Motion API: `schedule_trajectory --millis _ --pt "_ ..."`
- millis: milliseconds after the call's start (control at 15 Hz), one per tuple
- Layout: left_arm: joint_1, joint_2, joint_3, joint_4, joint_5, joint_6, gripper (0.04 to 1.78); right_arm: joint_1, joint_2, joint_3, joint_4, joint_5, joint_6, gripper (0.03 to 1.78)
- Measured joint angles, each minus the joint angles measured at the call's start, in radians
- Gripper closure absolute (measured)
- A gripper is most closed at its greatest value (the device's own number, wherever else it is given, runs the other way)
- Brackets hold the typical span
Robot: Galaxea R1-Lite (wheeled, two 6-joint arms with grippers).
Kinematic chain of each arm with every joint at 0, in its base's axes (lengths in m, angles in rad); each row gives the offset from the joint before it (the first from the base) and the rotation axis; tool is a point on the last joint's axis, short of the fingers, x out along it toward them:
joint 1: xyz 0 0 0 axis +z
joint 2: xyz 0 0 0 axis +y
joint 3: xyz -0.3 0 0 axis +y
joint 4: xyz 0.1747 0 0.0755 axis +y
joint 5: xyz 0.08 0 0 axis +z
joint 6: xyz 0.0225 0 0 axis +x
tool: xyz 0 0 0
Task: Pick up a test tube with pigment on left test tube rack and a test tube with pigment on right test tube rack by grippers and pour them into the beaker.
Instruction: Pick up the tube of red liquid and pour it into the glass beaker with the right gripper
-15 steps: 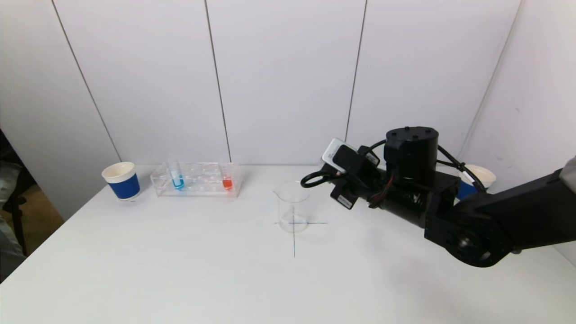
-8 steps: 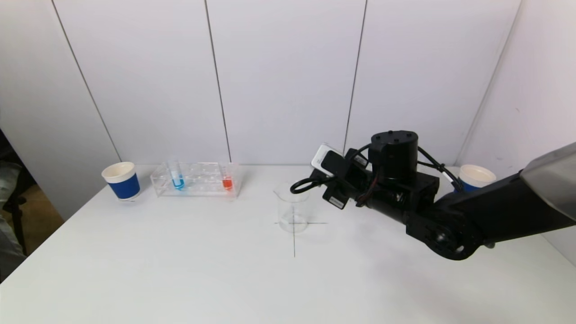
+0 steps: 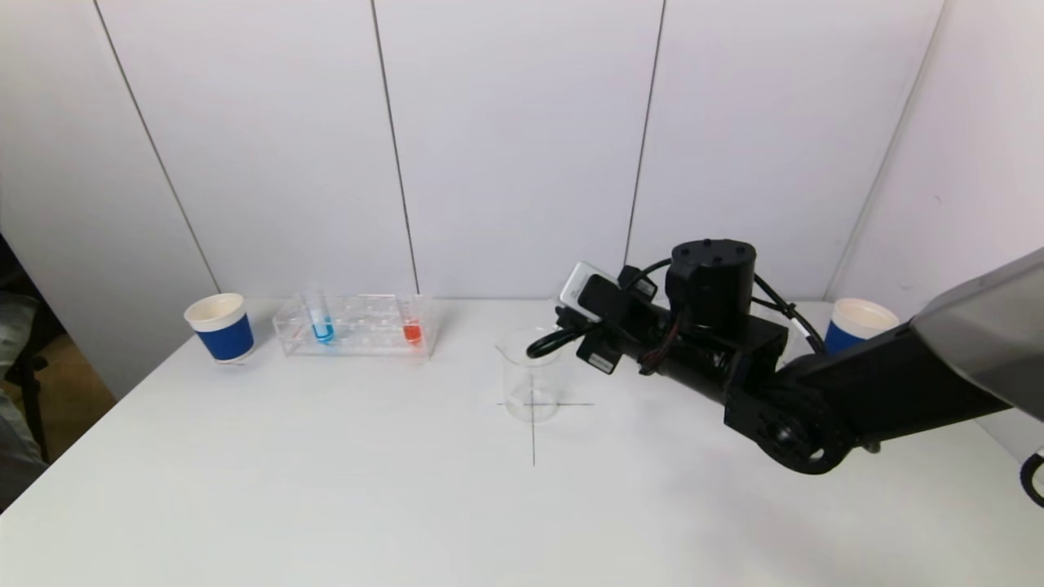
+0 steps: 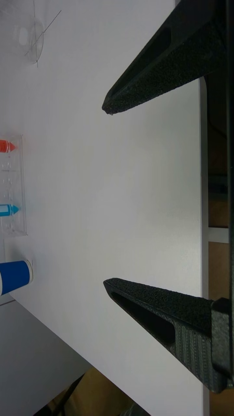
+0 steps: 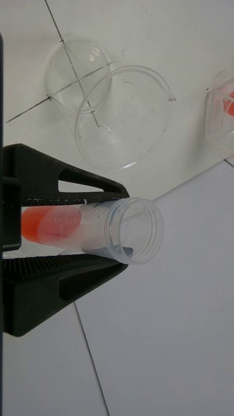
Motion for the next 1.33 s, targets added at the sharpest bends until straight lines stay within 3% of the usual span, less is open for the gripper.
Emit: schedule_trajectory --millis 400,600,1000,1200,1333 --pt "0.0 0.0 0.0 0.0 0.0 0.0 0.06 -0.01 0.008 0.009 -0.084 0.067 0.002 1.33" --pt "0.0 0.0 0.0 0.0 0.001 0.0 0.06 -0.023 0.032 0.002 -0.153 0.132 -0.008 1.33" --pt "0.0 0.0 0.0 0.0 0.0 0.0 0.06 -0.118 0.085 -0.02 -0.229 0.3 -0.103 1.33" --pt "0.0 0.0 0.0 0.0 0.0 0.0 0.06 -0.139 0.114 -0.051 -0.247 0.357 -0.14 1.33" --pt "0.0 0.0 0.0 0.0 0.0 0.0 0.06 -0.141 0.128 -0.06 -0.247 0.363 -0.155 1.33"
